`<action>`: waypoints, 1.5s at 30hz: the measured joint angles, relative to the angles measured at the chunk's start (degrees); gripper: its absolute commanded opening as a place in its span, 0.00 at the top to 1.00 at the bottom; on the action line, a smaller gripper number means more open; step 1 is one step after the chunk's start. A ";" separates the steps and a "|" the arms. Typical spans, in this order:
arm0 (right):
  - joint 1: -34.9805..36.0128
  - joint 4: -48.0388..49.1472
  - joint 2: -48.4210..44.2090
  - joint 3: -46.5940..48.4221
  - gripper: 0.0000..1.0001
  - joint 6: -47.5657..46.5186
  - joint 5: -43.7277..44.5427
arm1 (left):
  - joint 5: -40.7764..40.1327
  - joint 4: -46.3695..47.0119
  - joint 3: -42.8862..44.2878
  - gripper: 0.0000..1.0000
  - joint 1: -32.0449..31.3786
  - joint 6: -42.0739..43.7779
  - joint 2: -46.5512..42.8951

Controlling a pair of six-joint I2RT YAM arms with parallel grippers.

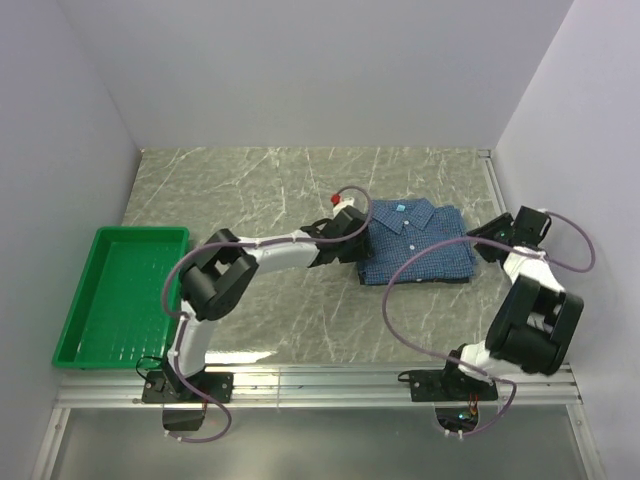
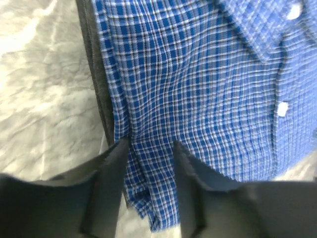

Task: Fold and stack the long sleeve shirts
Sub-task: Neatly place the folded shirt to the corner

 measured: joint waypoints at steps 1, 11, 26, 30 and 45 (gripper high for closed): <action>0.02 -0.39 -2.21 0.00 0.46 -0.02 0.13 | -0.44 -0.87 0.00 0.42 0.07 0.31 -1.20; 2.95 -0.31 -32.83 -12.66 0.20 8.35 0.11 | -5.86 -10.38 3.10 0.03 1.60 4.28 -21.73; 25.70 1.49 -52.39 -39.28 0.10 32.15 7.65 | -6.10 -25.31 -11.56 0.01 26.29 14.51 -46.66; 27.65 2.86 -53.62 -42.07 0.10 37.55 11.34 | -6.21 -25.51 -18.27 0.01 29.70 16.90 -54.03; 31.23 23.21 -33.05 -42.10 0.30 47.56 18.34 | -6.58 -21.35 -32.65 0.01 35.89 17.33 -61.46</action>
